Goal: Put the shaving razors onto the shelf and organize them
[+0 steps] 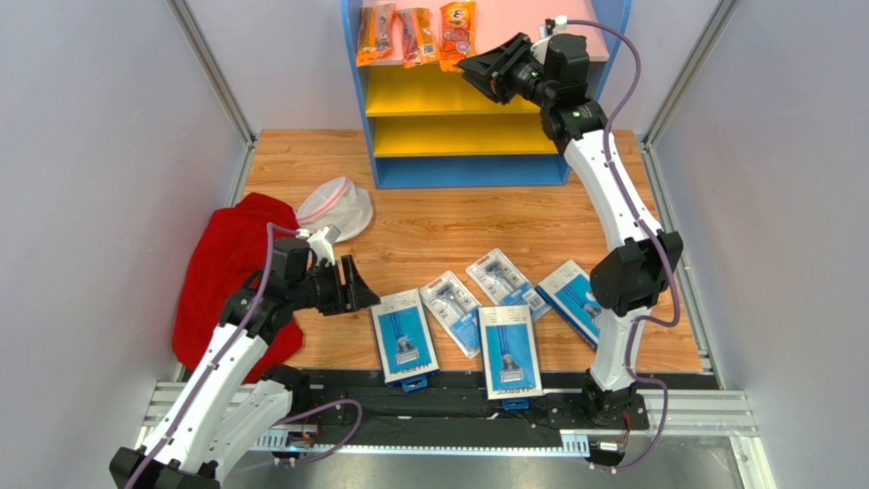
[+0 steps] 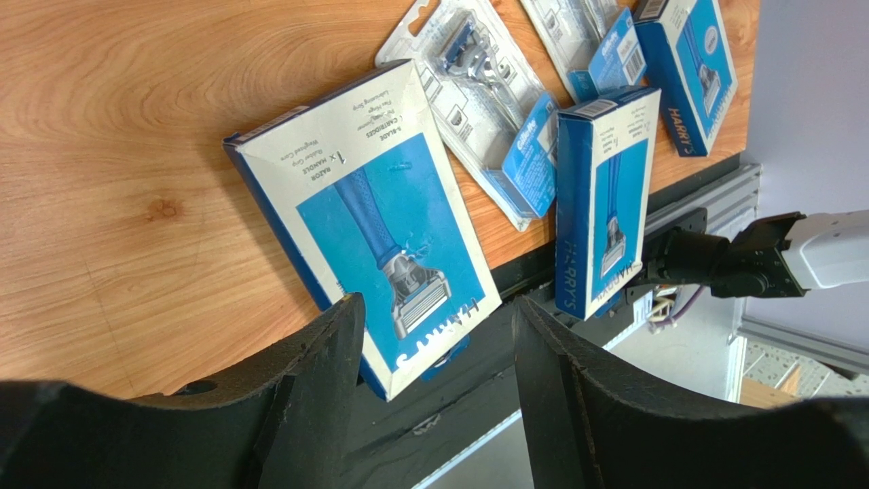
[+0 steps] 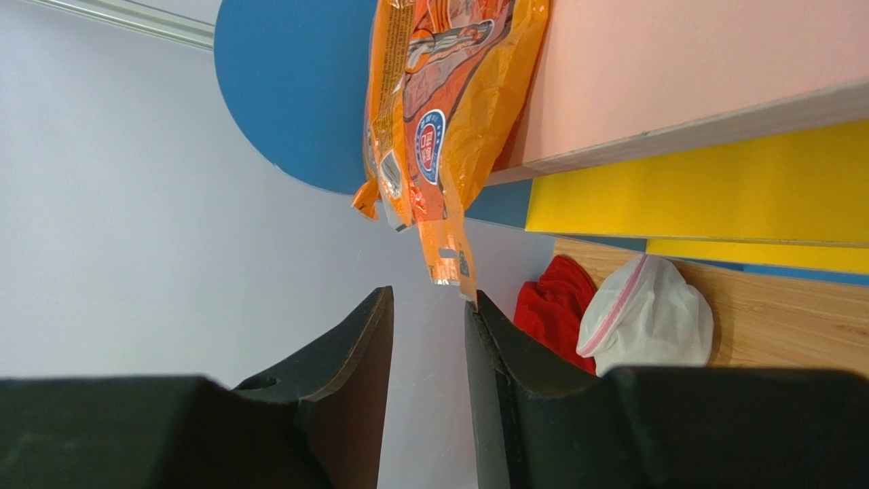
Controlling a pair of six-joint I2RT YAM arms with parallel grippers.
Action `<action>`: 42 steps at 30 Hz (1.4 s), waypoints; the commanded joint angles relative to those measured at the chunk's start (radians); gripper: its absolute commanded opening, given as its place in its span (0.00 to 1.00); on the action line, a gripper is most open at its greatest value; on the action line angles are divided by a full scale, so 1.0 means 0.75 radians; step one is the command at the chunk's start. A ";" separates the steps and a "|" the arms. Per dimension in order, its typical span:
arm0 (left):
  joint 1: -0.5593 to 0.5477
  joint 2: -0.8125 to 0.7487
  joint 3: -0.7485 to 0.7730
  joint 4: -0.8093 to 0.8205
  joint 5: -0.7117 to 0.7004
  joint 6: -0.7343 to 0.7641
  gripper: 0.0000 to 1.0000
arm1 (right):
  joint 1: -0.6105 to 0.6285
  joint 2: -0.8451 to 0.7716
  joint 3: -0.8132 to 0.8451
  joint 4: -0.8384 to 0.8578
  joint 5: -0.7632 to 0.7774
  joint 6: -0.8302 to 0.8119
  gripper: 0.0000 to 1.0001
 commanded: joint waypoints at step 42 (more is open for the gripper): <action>-0.004 -0.048 0.013 0.015 0.111 0.016 0.63 | 0.009 -1.056 -1.296 -0.018 -0.066 -0.424 0.98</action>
